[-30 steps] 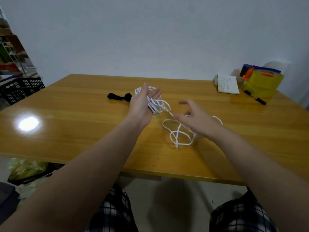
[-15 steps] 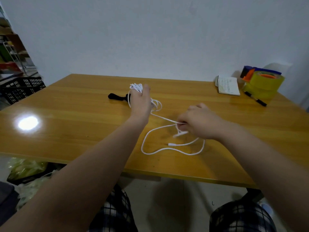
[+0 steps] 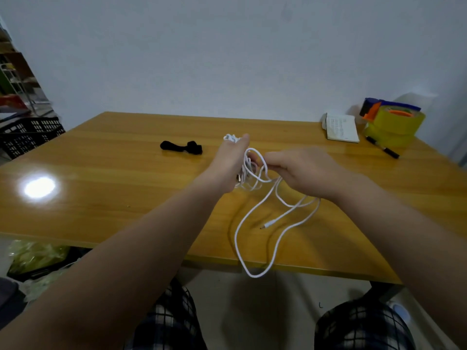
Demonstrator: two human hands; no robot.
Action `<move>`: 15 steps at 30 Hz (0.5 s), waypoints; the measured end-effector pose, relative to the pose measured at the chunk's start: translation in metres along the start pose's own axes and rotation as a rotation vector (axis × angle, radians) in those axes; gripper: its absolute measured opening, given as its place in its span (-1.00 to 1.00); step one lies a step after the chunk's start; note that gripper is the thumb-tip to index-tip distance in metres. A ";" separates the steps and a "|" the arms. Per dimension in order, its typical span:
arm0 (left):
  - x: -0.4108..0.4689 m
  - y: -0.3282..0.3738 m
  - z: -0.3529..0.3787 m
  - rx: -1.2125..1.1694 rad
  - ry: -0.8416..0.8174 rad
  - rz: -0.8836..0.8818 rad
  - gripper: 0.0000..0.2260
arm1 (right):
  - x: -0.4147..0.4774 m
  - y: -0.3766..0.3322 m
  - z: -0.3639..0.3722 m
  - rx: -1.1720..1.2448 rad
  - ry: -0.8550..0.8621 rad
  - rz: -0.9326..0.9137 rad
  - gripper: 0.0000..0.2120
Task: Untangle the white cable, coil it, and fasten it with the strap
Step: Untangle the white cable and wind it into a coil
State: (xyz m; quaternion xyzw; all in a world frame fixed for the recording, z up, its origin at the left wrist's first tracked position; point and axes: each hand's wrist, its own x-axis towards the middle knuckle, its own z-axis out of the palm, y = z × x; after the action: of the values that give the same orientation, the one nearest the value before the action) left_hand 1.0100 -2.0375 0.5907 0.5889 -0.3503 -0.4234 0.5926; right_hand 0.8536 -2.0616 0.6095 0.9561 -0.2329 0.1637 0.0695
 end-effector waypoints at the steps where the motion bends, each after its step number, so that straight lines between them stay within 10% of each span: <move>1: -0.003 0.002 0.001 0.024 -0.041 0.026 -0.73 | 0.001 0.001 -0.001 -0.011 0.033 -0.009 -0.74; 15: -0.024 0.009 0.009 0.404 -0.317 0.237 -0.54 | -0.003 0.003 -0.004 -0.001 0.210 0.083 -0.74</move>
State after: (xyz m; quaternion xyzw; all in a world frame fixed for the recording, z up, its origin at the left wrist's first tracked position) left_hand 0.9936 -2.0194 0.6026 0.5765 -0.5824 -0.3593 0.4466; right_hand 0.8489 -2.0617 0.6122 0.9232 -0.2639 0.2656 0.0872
